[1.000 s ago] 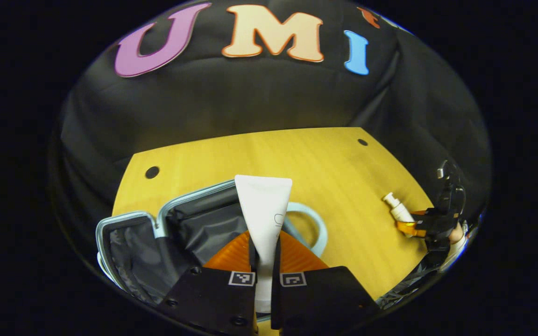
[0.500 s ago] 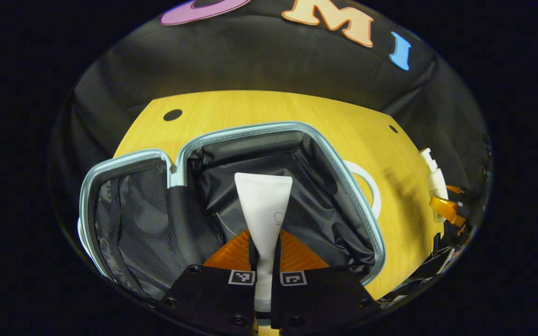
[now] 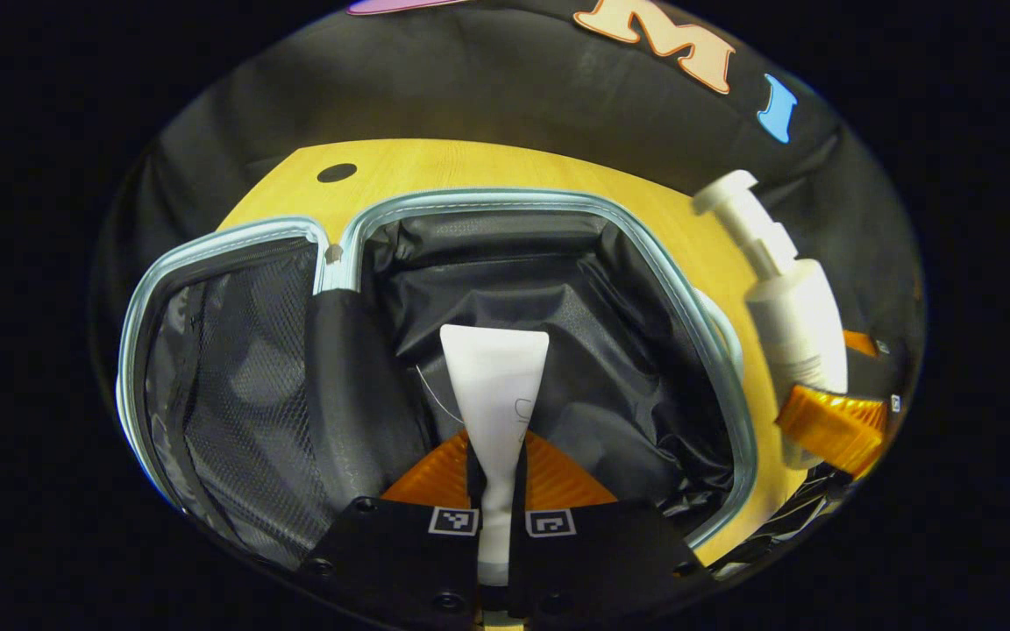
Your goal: First open the suitcase, pack the skin care products into it, and then close the suitcase.
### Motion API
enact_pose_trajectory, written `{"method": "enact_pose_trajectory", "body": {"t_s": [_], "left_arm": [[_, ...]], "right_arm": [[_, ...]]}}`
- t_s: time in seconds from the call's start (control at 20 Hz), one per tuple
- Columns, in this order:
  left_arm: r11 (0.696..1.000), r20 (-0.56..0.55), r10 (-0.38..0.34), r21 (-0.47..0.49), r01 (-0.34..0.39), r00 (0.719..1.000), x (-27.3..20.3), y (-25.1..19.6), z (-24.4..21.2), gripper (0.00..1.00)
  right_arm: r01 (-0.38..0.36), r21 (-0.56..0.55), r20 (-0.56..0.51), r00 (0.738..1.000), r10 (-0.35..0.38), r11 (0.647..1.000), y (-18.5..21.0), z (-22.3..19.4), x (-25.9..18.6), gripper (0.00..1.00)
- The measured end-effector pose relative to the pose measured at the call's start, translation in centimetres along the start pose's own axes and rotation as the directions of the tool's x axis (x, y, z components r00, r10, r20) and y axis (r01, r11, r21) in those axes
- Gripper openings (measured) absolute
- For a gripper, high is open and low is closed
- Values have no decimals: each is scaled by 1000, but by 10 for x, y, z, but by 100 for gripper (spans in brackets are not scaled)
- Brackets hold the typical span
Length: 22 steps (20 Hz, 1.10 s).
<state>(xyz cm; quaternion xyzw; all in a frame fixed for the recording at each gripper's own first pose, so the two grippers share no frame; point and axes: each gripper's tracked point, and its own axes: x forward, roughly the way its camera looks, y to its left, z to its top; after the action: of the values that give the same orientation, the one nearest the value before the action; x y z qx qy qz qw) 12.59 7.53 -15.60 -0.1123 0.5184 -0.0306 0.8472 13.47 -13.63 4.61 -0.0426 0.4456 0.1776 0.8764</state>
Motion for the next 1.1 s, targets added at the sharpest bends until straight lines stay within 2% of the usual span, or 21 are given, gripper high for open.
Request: {"method": "enact_pose_trajectory", "body": {"t_s": [0.45, 0.6, 0.65, 0.7, 0.8, 0.85, 1.0, 1.1], "left_arm": [[1000, 15, -6, 28, 5, 1000, -2, -3, 0, 7], [999, 15, -8, 42, 8, 1000, -2, -4, -1, 11], [999, 13, -11, 42, 10, 1000, -3, -5, -1, 12], [999, 25, -18, 45, 17, 1000, -3, -7, 1, 15], [998, 52, -6, 62, 3, 999, -13, -6, 6, 21], [997, 75, 4, 73, -10, 997, -19, -8, 13, 30], [991, 153, 43, 118, -62, 987, -38, -7, 29, 72], [984, 229, 73, 144, -108, 971, -54, -4, 45, 90]], "right_arm": [[88, -43, -108, 990, -93, 995, -8, -34, 44, 53], [88, -67, -87, 992, -94, 994, -4, -29, 43, 57], [85, -60, -62, 994, -89, 995, -3, -23, 39, 61], [80, -50, -37, 996, -82, 996, -2, -15, 36, 61], [83, -43, -2, 997, -83, 996, -5, -4, 29, 81], [85, -45, 12, 996, -85, 995, -7, -1, 26, 93], [76, -32, 74, 995, -73, 997, -12, 9, 9, 99], [71, -11, 132, 989, -69, 997, -13, 15, -8, 99]]}}
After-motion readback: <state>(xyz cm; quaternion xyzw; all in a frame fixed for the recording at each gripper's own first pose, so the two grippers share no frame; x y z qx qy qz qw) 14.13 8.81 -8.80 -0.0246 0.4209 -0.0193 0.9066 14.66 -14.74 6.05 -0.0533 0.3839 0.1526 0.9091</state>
